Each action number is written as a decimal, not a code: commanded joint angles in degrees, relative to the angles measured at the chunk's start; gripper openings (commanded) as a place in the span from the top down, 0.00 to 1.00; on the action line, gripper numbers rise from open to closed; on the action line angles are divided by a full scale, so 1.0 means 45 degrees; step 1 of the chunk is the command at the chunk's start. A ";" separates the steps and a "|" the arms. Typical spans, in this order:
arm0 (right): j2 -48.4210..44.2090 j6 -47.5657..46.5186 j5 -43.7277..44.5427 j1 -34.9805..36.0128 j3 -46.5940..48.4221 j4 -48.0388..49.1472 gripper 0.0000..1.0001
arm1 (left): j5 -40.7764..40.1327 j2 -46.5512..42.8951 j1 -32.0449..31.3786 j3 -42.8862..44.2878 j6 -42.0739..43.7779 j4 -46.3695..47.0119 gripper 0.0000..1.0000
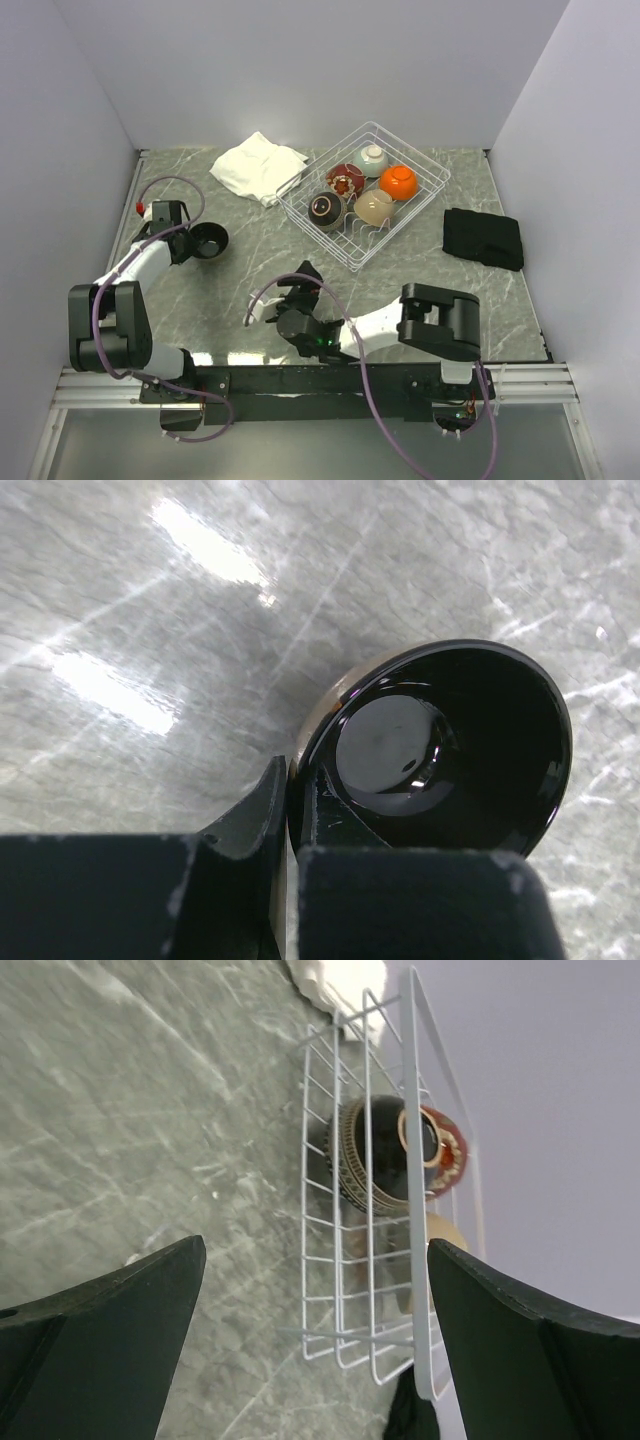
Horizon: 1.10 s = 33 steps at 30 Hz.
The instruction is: Unload the bowls from the dish rack
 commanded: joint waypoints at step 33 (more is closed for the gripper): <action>-0.7205 1.2790 -0.8630 -0.5601 0.3804 -1.3117 0.00 | 0.0466 0.2838 0.0857 0.2923 0.0241 0.2137 0.57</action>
